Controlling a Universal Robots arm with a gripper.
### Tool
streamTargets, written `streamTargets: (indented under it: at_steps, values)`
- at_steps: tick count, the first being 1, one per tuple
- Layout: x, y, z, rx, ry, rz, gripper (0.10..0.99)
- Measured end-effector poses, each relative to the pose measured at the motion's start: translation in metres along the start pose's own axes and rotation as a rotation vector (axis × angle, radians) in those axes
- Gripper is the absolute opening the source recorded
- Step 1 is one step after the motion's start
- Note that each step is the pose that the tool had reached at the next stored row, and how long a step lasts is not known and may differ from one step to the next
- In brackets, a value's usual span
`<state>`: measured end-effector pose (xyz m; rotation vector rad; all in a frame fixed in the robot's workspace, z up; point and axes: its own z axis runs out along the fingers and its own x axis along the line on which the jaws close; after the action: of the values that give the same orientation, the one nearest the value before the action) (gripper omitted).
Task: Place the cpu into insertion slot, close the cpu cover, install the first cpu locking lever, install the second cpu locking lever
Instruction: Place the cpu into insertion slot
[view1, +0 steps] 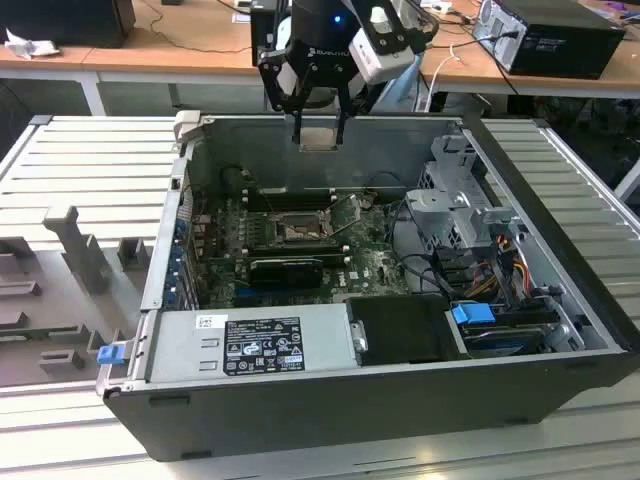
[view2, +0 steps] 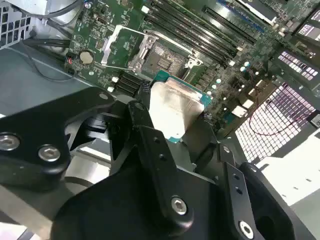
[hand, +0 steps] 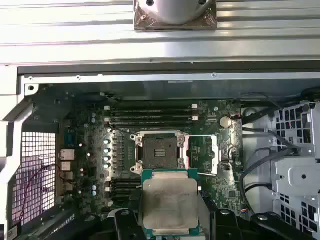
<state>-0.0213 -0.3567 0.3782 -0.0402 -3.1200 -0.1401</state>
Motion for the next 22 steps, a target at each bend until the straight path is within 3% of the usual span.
streamTargets:
  at_steps: [1,2,3,10,22]
  values:
    - [0.0,0.0,0.0,-0.001,-0.0034,0.038,0.525]
    - [0.0,0.0,0.0003,-0.002,-0.0098,0.11,0.525]
    - [0.0,-0.0001,0.0006,-0.002,-0.0123,0.138,0.525]
    - [0.0,-0.0004,0.0038,-0.001,-0.012,0.144,0.525]
    - [0.0,-0.0004,0.0045,-0.004,-0.0224,0.259,0.525]
